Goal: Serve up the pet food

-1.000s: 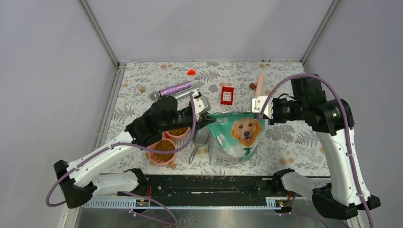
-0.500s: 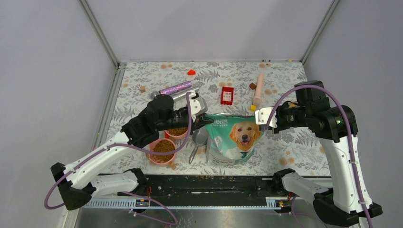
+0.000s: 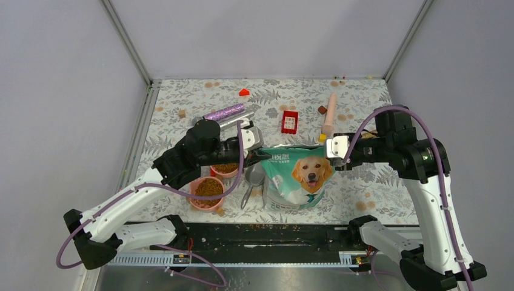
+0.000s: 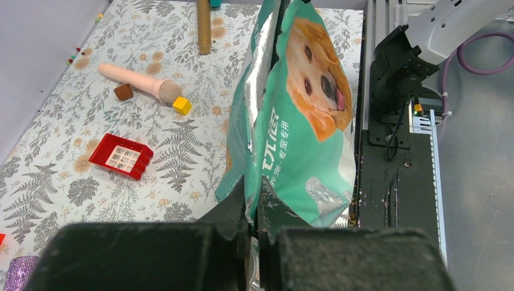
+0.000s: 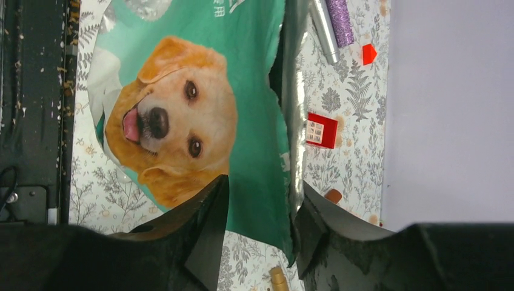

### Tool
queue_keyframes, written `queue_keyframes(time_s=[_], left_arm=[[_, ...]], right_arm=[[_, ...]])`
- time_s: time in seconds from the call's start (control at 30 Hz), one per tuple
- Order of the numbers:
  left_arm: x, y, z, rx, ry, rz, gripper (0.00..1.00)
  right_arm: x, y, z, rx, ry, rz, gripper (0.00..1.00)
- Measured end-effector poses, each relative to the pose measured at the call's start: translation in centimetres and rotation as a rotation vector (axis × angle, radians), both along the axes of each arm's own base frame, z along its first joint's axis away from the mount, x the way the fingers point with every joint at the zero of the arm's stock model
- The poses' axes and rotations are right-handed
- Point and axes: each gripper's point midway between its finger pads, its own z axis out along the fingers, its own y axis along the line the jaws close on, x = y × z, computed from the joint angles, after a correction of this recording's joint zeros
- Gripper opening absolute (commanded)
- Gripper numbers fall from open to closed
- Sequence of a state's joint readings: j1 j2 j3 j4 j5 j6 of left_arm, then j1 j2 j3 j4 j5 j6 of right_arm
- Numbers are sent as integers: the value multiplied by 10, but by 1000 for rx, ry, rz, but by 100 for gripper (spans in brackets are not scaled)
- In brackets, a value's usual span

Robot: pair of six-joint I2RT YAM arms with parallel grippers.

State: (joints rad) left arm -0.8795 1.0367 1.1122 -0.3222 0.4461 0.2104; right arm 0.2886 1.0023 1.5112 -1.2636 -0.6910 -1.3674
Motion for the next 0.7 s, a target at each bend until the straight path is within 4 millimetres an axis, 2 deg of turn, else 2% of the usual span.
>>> queue_keyframes(time_s=[0.13, 0.2, 0.37, 0.4, 0.5, 0.7], left_arm=[[-1, 0, 0, 2, -5, -9, 0], [-1, 0, 0, 3, -7, -10, 0], [-5, 2, 1, 3, -11, -26, 0], [-7, 2, 1, 2, -10, -32, 0], [-10, 3, 2, 1, -10, -42, 0], [-14, 8, 2, -1, -12, -44, 0]], right_arm=[[3, 4, 5, 29, -1, -4, 21], [2, 5, 8, 37, 1, -9, 0], [-4, 4, 11, 39, 46, -12, 0], [-6, 5, 12, 34, 68, -7, 0], [-9, 6, 13, 37, 103, 2, 23], [-12, 11, 26, 90, 47, 12, 48]])
